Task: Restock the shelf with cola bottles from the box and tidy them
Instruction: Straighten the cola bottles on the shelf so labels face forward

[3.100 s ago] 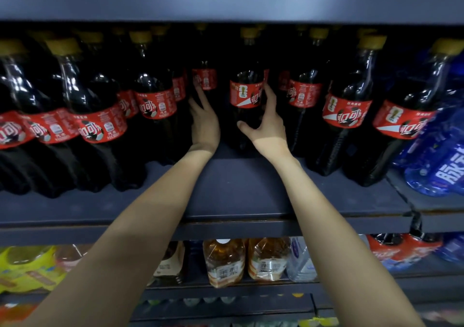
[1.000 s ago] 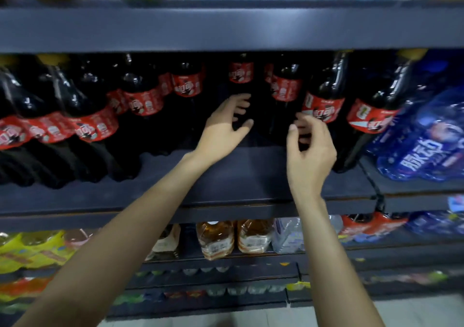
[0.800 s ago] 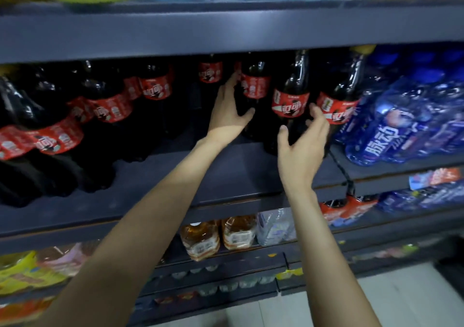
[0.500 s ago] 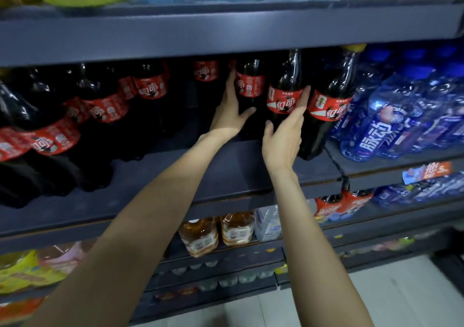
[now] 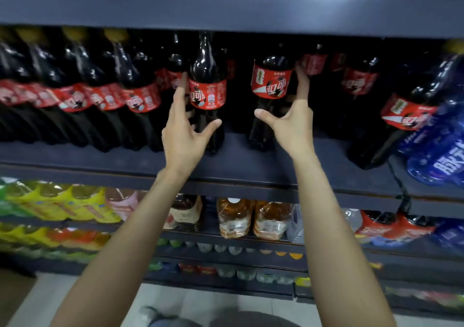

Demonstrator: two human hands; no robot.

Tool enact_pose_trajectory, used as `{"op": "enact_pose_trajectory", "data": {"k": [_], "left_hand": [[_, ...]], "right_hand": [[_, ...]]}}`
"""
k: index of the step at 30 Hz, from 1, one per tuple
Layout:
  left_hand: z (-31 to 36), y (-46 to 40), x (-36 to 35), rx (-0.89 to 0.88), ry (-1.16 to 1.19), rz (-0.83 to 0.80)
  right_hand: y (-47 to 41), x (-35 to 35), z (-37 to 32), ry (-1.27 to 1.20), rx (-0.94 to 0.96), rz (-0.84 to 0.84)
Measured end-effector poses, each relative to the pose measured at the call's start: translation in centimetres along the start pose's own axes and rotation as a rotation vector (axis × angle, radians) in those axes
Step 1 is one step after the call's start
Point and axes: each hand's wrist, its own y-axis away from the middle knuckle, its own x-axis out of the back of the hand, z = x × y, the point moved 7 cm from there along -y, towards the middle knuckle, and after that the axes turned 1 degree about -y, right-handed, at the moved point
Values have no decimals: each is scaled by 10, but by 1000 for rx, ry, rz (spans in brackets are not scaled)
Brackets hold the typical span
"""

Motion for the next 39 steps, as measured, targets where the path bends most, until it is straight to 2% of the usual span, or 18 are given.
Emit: {"op": "enact_pose_trajectory", "data": {"k": [9, 17, 20, 31, 33, 35, 37, 39], "left_hand": [[-31, 13, 26, 54, -8, 143], [-27, 18, 14, -29, -158, 381], [-30, 16, 14, -35, -192, 425], [-30, 16, 12, -5, -299, 496], [-22, 19, 14, -77, -314, 512], [-1, 24, 9, -263, -291, 482], [24, 30, -5, -443, -206, 363], [44, 32, -22, -504, -128, 201]], "right_hand": [[-16, -80, -13, -43, 90, 4], [-16, -105, -12, 145, 67, 34], [-17, -109, -10, 219, 67, 35], [-4, -111, 3, 190, 188, -226], [-1, -109, 5, 184, 184, -308], [0, -100, 7, 216, 181, -353], [-4, -83, 8, 293, 218, -332], [-10, -60, 11, 332, 272, -261]]}}
